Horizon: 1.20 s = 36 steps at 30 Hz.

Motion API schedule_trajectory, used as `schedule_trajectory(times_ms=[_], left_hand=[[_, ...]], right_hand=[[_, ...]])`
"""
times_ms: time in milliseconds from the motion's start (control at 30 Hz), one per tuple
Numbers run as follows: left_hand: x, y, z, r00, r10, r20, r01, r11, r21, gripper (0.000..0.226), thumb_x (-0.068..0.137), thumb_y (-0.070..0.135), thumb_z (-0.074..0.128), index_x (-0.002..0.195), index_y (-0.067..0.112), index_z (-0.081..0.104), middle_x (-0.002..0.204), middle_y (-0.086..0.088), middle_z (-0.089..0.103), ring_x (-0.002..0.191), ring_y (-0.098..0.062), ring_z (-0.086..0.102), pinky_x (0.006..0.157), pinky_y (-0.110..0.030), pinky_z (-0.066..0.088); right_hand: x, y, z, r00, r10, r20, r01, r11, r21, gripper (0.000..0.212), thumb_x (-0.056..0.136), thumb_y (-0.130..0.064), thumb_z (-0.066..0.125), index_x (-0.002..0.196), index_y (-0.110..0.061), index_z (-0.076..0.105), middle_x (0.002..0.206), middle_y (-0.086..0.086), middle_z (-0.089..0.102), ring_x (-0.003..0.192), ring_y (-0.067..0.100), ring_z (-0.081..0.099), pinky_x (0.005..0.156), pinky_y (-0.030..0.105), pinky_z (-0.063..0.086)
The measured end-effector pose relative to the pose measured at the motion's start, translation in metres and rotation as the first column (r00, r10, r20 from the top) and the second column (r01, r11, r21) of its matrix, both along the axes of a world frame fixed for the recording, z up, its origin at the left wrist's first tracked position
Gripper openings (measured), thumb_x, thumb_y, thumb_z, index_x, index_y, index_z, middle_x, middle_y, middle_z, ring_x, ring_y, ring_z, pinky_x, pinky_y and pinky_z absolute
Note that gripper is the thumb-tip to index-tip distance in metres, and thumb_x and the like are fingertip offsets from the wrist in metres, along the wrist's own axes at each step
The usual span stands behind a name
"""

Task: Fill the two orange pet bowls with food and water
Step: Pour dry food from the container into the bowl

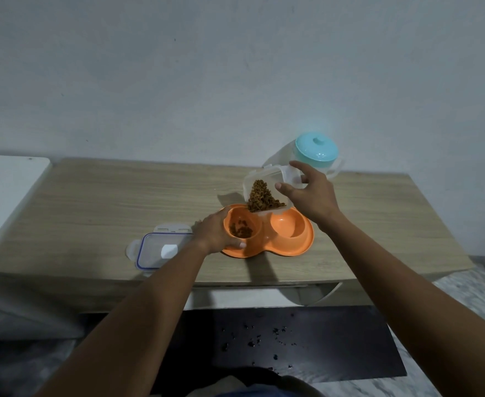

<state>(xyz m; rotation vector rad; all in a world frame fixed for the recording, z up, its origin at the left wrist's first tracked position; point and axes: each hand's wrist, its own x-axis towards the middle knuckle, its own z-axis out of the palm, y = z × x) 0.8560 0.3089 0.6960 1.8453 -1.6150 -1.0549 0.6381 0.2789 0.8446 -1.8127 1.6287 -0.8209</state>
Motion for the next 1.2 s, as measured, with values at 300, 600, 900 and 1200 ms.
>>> schedule_trajectory(times_ms=[300, 600, 900, 1200], left_hand=[[0.001, -0.001, -0.001, 1.000, 0.007, -0.012, -0.006, 1.000, 0.013, 0.109, 0.033, 0.069, 0.083, 0.133, 0.056, 0.042, 0.121, 0.014, 0.068, 0.122, -0.022, 0.058, 0.107, -0.056, 0.039], [0.001, -0.003, -0.002, 0.999, -0.010, 0.046, 0.009, 1.000, 0.029, 0.116, 0.034, 0.077, 0.079, 0.139, 0.055, 0.036, 0.129, 0.013, 0.065, 0.125, -0.023, 0.056, 0.106, -0.057, 0.039], [0.000, -0.003, 0.002, 0.998, -0.015, 0.057, 0.012, 0.999, 0.049, 0.119, 0.034, 0.077, 0.079, 0.142, 0.055, 0.034, 0.131, 0.011, 0.064, 0.126, -0.024, 0.055, 0.107, -0.057, 0.038], [-0.003, -0.002, 0.012, 0.987, -0.051, 0.152, 0.040, 0.996, 0.079, 0.115, 0.034, 0.079, 0.072, 0.140, 0.054, 0.035, 0.129, 0.011, 0.064, 0.124, -0.024, 0.056, 0.105, -0.058, 0.039]], right_hand=[[0.000, -0.002, -0.001, 1.000, 0.004, 0.011, -0.004, 1.000, 0.009, 0.067, 0.087, -0.041, 0.077, 0.148, -0.026, 0.052, 0.144, 0.010, 0.059, 0.134, 0.024, 0.053, 0.103, 0.045, 0.049], [-0.002, -0.005, -0.005, 0.999, -0.011, 0.039, 0.010, 1.000, 0.023, 0.067, 0.087, -0.041, 0.078, 0.147, -0.026, 0.053, 0.143, 0.011, 0.060, 0.133, 0.023, 0.054, 0.102, 0.045, 0.050], [-0.008, -0.011, -0.019, 0.987, -0.076, 0.145, 0.062, 0.993, 0.095, 0.061, 0.082, -0.047, 0.079, 0.138, -0.039, 0.057, 0.114, -0.001, 0.062, 0.117, 0.025, 0.061, 0.089, 0.056, 0.059], [-0.018, -0.019, -0.032, 0.931, -0.177, 0.319, 0.099, 0.965, 0.245, 0.067, 0.082, -0.042, 0.081, 0.142, -0.034, 0.054, 0.126, 0.014, 0.064, 0.112, 0.031, 0.066, 0.074, 0.050, 0.065]])
